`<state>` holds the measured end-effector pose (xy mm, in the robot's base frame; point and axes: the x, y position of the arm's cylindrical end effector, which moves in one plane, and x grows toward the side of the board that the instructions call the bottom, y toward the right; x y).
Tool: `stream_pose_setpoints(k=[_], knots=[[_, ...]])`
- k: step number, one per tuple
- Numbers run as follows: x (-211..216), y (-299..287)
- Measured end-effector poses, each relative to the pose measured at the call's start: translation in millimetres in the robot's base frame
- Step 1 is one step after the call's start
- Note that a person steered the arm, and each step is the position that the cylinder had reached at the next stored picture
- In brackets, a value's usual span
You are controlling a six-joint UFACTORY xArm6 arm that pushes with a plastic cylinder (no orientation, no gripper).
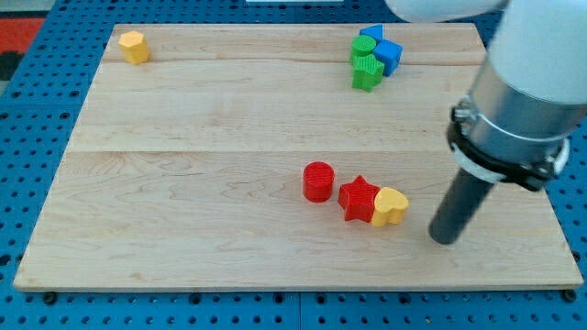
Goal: Push the yellow heart towards left side
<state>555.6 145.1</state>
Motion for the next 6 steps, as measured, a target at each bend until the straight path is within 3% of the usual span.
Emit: stream_pose_setpoints(k=[2, 3, 4, 5, 6], knots=[[-67.6, -27.0], [-65.4, 23.0], [-3.8, 32.1], [6.6, 0.4], [-39.5, -31.8]])
